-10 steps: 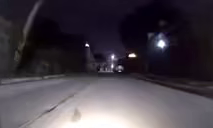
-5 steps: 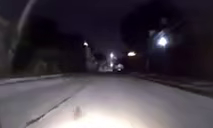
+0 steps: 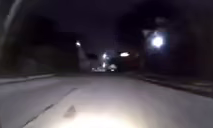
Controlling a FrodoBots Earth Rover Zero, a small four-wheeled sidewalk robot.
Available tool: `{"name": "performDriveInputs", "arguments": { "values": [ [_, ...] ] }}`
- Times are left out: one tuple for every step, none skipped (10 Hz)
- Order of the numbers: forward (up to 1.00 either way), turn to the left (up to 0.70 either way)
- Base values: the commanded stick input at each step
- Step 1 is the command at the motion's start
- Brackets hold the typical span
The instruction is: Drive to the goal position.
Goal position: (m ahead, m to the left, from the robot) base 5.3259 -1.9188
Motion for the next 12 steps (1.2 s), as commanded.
{"name": "performDriveInputs", "arguments": {
  "values": [
    [0.70, -0.26],
    [0.70, -0.11],
    [0.70, 0.00],
    [0.70, 0.00],
    [0.70, 0.00],
    [0.70, 0.00],
    [0.70, 0.00],
    [0.70, 0.00],
    [0.70, 0.00],
    [0.70, 0.00],
    [0.70, 0.00],
    [0.70, 0.00]
  ]
}}
